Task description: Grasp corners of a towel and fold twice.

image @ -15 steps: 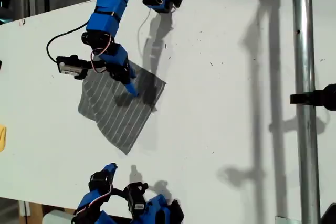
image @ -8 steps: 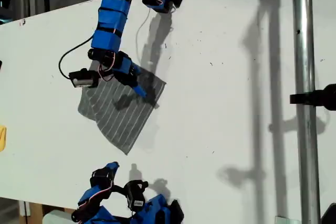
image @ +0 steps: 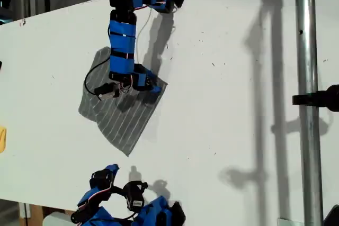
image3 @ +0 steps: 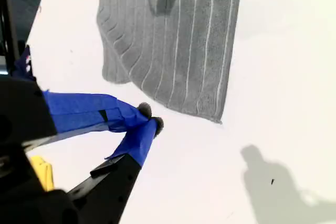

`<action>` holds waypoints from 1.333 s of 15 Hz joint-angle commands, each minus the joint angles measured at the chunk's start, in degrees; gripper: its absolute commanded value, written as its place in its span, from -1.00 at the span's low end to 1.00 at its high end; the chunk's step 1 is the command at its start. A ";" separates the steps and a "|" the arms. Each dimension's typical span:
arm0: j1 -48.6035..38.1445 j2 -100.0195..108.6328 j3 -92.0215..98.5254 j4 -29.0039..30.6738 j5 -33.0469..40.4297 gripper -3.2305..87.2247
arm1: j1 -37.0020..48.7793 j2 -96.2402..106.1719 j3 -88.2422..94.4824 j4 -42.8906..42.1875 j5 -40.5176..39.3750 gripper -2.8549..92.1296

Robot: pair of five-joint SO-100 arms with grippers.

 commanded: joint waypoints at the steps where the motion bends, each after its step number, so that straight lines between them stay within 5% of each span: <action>1: -1.23 0.18 -0.35 -0.88 0.44 -0.99 | -0.18 -0.53 -2.37 -0.88 1.41 -0.94; 4: -1.67 0.18 -0.35 -0.88 1.05 -0.99 | -0.09 -1.49 -2.99 -1.14 1.05 -0.93; 9: -1.76 0.70 -0.62 -0.26 1.41 -0.99 | -0.79 6.24 -11.16 12.92 1.05 -0.50; 17: -1.76 1.32 0.35 -0.18 1.49 -0.99 | -0.35 -5.27 -10.46 4.39 0.97 -0.39; 20: -1.76 1.76 0.97 -0.18 1.49 -0.99 | 0.53 -9.23 -10.46 2.81 0.70 -0.94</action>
